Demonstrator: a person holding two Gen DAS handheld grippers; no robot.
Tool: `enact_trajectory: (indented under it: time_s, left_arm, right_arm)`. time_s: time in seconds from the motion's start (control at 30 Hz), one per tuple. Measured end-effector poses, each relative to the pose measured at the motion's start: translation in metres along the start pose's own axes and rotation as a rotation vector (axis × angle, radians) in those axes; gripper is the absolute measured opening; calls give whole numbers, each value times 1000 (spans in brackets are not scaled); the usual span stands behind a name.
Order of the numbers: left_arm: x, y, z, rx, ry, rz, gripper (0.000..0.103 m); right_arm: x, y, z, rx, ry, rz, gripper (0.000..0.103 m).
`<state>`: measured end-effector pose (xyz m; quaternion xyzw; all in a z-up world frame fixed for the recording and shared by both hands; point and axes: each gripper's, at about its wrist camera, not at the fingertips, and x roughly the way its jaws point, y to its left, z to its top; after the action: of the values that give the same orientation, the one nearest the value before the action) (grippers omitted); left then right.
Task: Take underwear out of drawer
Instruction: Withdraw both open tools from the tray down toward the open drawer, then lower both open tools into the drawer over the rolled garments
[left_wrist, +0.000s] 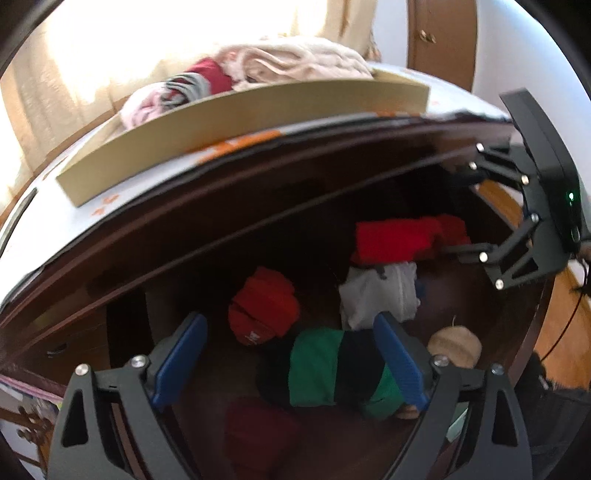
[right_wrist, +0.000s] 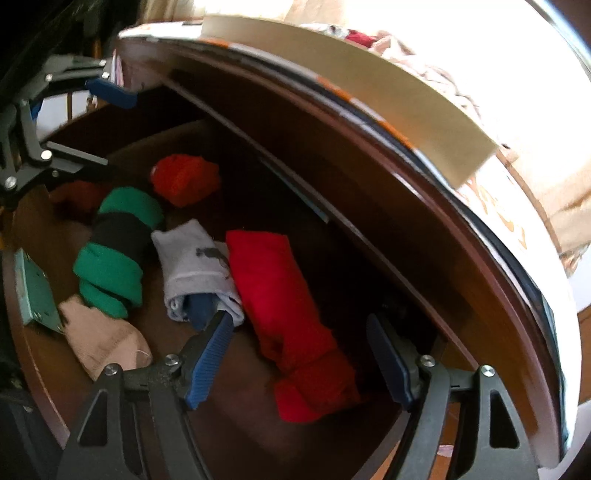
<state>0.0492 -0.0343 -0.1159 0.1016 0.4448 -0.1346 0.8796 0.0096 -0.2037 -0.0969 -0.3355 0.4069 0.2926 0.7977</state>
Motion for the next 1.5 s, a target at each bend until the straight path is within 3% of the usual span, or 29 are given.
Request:
enact_trajectory:
  time_s: [0.23,0.37,0.63,1.0,1.07,1.27,1.5]
  left_arm:
    - [8,-2,1,16,50,-30,93]
    - [13,0,2,6,80,-59,93]
    - [23,-8,1,55,144,-108,93]
    - [28,-8,2,57,183,-152,93]
    - [29,-9,2,65,190,-153,93]
    - [35,-14,2,86,236,-190,93]
    - [43,-17,5,116,301,-214,93]
  right_arm:
    - [20,11,1,-61,71,-5,73]
    - [32,13,3,-66,111,-4,66]
    - [50,11,11,-82,184,-29,64]
    - [74,2,8,-90,278,11,64]
    - [81,-1,8,-92,290,10,58]
    - [82,-11,7,-47,259,24,40]
    - [70,-28,3,46,200,102,38]
